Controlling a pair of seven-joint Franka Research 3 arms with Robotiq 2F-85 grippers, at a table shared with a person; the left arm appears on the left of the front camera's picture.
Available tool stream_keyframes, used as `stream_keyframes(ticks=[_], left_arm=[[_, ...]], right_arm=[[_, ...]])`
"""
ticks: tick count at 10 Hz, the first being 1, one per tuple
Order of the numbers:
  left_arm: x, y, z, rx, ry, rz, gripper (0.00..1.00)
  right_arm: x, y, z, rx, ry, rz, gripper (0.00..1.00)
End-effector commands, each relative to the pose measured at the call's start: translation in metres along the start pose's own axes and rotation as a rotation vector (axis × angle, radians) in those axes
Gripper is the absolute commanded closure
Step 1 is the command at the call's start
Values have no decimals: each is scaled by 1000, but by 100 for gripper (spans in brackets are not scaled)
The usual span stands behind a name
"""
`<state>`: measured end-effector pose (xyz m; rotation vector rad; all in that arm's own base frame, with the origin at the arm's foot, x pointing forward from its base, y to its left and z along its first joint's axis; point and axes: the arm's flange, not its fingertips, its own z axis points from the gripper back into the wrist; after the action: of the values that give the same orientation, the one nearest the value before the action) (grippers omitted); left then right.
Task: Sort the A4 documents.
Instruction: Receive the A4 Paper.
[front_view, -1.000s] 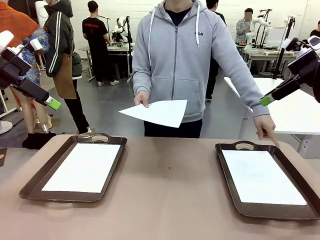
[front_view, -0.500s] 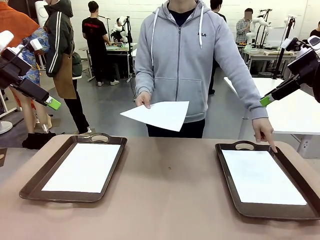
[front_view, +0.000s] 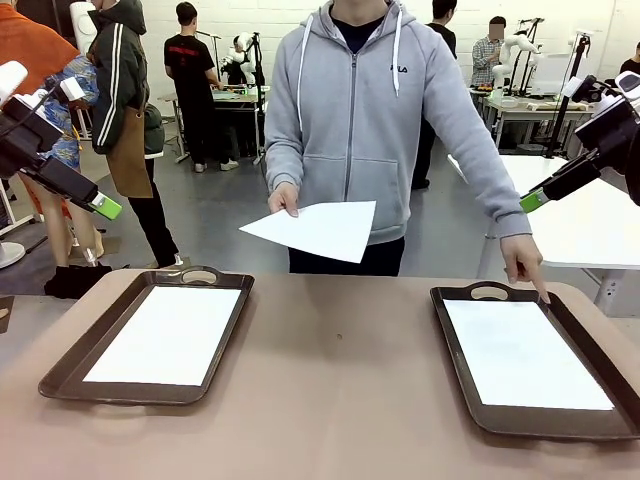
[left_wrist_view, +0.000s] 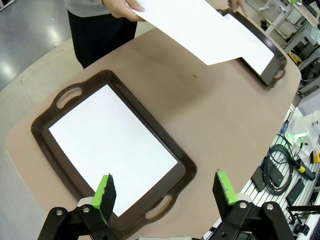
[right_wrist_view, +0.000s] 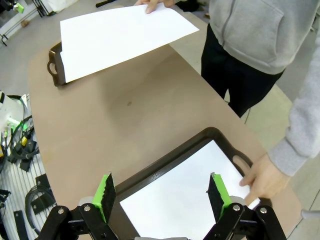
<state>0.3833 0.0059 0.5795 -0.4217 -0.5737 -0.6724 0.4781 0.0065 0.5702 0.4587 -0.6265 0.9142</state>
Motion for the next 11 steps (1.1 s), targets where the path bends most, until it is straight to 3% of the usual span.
stream_keyframes(ticks=[1,9,11], left_arm=[[-2,-1,0,-3,-2,0,0],[-2,-1,0,-3,-2,0,0],[-2,-1,0,-3,-2,0,0]], right_arm=[[1,1,0,1,-3,1,4],[0,0,0,0,0,0,4],[4,-12,-3,30,-89,-112,4]])
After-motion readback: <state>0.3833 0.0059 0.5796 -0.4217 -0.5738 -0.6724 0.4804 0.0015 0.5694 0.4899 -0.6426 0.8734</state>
